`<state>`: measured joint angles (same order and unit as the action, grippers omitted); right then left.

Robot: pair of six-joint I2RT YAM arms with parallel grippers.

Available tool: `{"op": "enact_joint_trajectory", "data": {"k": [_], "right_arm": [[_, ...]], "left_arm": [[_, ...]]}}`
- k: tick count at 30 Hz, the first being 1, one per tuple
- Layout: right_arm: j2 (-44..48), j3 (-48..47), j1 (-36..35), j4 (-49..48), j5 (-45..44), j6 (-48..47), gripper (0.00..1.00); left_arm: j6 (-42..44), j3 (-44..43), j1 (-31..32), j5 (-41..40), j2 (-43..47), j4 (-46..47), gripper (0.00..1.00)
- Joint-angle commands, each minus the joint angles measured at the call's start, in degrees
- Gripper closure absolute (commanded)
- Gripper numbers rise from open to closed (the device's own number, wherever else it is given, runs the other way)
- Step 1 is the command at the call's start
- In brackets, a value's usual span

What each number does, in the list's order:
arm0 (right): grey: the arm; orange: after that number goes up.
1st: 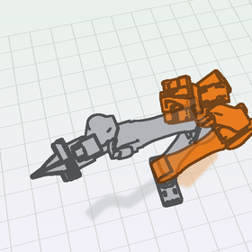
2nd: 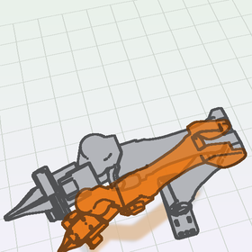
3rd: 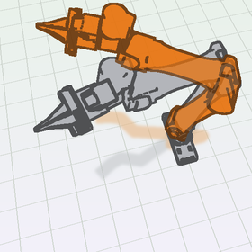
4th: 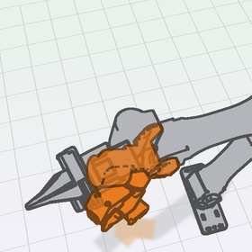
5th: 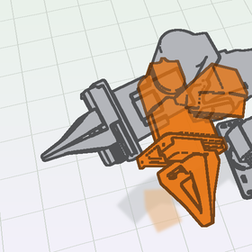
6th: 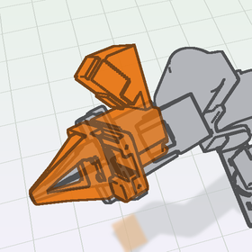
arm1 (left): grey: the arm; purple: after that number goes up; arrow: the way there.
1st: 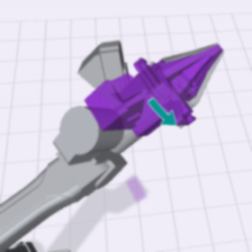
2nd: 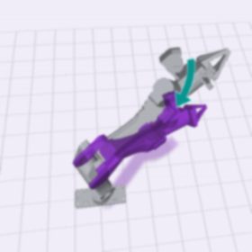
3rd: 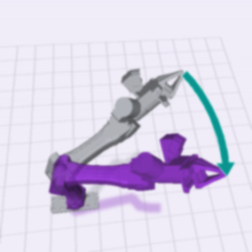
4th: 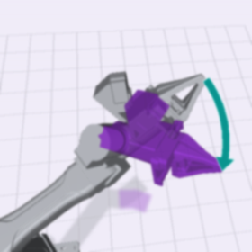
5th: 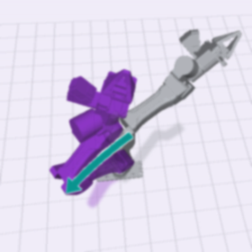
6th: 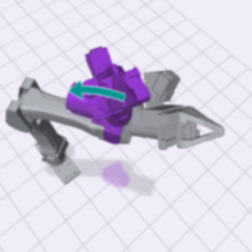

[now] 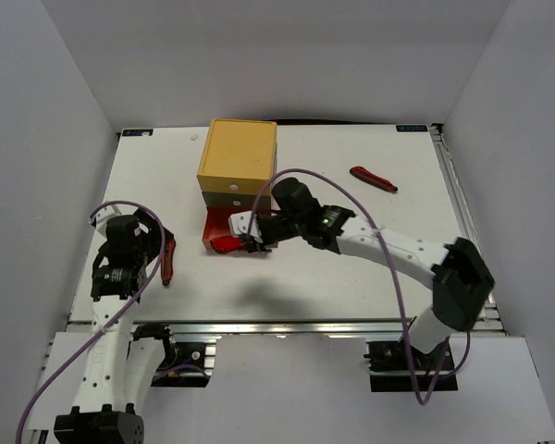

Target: Sort the tools into containers

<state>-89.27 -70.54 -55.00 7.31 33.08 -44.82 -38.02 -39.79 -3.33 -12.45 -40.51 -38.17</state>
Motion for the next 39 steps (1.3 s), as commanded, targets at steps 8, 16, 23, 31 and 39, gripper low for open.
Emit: {"op": "enact_joint_trajectory", "data": {"k": [8,16,23,31,39], "right_arm": [[-17.15,-12.33,0.33,-11.36,-14.27,1.41,1.0],[-20.59,-12.86,1.83,-7.41,-16.82,-1.67,0.97],[-19.01,-12.16,2.53,-1.35,-14.36,-2.38,0.34],[-15.85,-21.01,4.63,13.23,-1.03,-1.93,0.35],[-8.21,-21.84,9.29,21.17,13.66,1.83,0.43]], "left_arm": [[-0.48,0.68,-0.45,-1.35,4.21,-5.24,0.02],[-0.39,0.94,-0.45,-1.44,3.25,-4.98,0.02],[0.4,2.08,-0.45,-1.09,-1.4,-5.86,0.02],[2.16,0.42,-0.53,0.75,-11.51,-5.07,0.02],[8.75,-3.45,-0.62,2.7,-27.05,-3.49,0.07]]}}
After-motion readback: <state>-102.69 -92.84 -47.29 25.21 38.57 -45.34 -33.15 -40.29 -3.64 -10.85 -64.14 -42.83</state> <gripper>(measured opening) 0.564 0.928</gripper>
